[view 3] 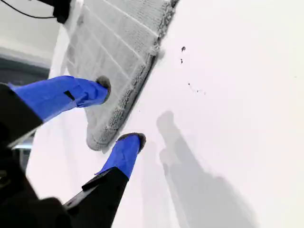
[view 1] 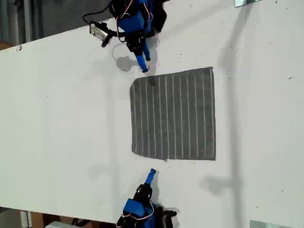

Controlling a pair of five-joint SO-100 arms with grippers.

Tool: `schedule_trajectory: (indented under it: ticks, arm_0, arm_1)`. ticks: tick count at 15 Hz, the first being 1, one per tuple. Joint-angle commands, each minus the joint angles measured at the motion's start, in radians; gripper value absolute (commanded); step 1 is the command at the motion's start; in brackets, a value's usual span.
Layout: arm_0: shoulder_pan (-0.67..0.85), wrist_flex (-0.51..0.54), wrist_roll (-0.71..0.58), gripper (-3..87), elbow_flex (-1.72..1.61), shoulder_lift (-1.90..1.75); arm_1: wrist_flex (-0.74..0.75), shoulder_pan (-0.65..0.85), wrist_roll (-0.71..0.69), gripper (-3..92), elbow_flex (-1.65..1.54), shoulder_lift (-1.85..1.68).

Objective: Grasp corners of a square towel and fold twice.

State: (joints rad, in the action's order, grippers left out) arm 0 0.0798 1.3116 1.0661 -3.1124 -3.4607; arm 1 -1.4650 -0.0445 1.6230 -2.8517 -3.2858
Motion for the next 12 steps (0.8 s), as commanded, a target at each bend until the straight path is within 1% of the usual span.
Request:
schedule_trajectory:
  ticks: [1,4,7,8,9,10,11,12]
  arm_0:
    - [0.265,0.015,0.525,12.0,0.006,-0.005]
    - [0.284,0.009,0.525,11.7,0.003,-0.005]
    - [0.272,0.009,0.52,12.0,0.003,-0.005]
    - [0.245,0.011,0.543,12.5,0.003,-0.005]
    - [0.206,0.015,0.589,15.6,0.006,-0.005]
    - [0.169,0.014,0.652,16.4,0.005,-0.005]
    - [0.144,0.003,0.675,16.4,0.0,-0.005]
    - [0.132,-0.002,0.692,16.7,-0.003,-0.005]
  arm_1:
    - [0.028,-0.003,-0.117,26.9,-0.055,0.0]
    - [0.028,0.021,-0.117,27.1,-0.052,0.0]
    - [0.026,0.029,-0.117,23.5,-0.048,0.0]
    - [0.023,0.021,-0.109,21.7,-0.035,0.0]
    - [0.025,-0.012,-0.086,25.7,-0.032,-0.006]
    - [0.106,-0.044,-0.095,25.6,-0.051,0.005]
    - [0.153,0.0,-0.15,25.6,-0.034,0.023]
    - [0.091,0.069,-0.201,25.9,0.063,0.064]
